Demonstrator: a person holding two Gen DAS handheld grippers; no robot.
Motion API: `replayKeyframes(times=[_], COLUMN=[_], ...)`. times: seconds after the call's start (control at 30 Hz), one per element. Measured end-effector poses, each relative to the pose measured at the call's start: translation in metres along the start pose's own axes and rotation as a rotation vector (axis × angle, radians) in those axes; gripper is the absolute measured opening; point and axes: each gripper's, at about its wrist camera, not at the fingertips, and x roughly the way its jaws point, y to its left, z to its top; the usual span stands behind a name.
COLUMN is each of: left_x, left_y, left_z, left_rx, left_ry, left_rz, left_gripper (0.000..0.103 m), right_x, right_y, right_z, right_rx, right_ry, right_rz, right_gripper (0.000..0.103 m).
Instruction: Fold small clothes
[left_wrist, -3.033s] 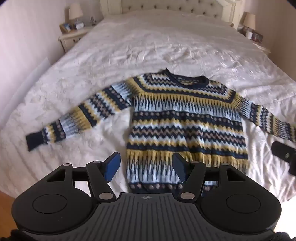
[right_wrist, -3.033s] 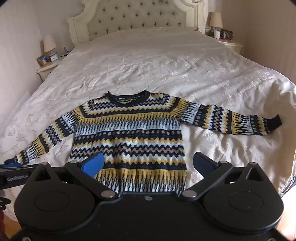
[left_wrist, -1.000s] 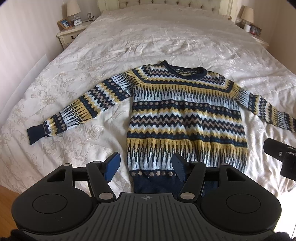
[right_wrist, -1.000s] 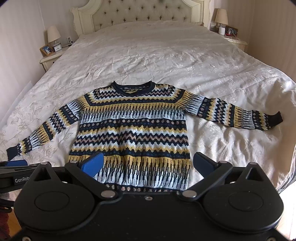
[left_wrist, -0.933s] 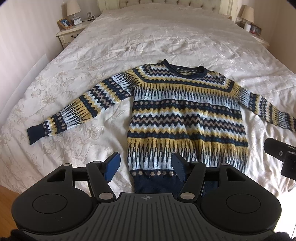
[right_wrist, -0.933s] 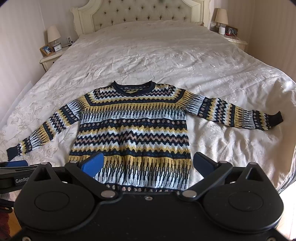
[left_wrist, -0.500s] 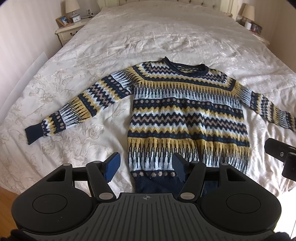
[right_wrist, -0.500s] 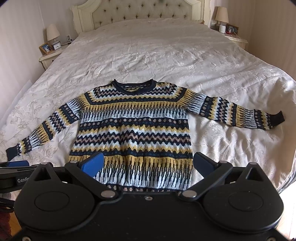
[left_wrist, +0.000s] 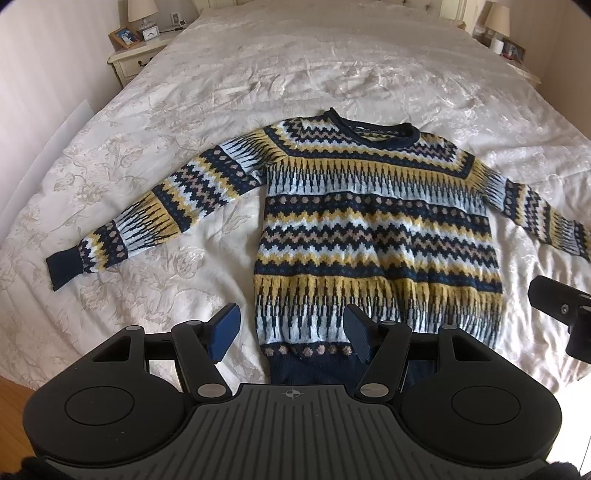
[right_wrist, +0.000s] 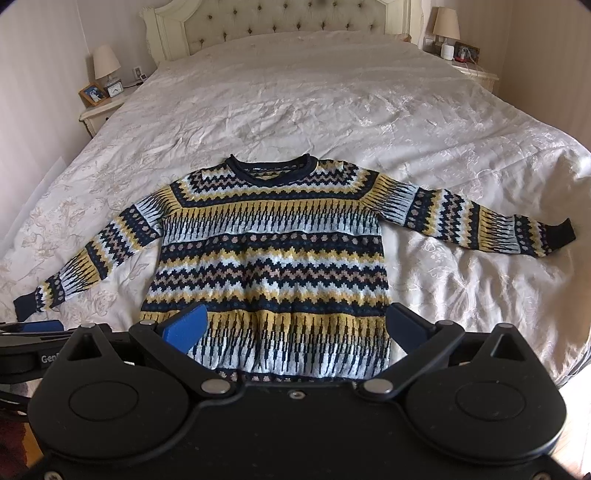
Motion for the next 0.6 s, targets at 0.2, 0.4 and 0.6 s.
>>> replayKeyframes(times=[0.2,0.4,0.6], left_x=[0.007,0.017,0.03], left_y=[-0.004,-0.015,-0.036], left_z=[0.004,0.012,0.024], left_rx=[0.002,0.0,0.006], left_ry=[0.016,0.019,0.024], left_rz=[-0.022,-0.007,0.017], left_gripper=[0.06,0.05,0.049], right_x=[0.004,0.017,0.053], right_y=[-0.011,-0.041,-0.103], right_z=[0.002,0.005,0.01], right_rx=[0.03,0.1,0.2], right_ry=[0.018,0.053,0.083], right_rz=[0.018,0.046,0.08], right_gripper=[0.102,0.092,0.089])
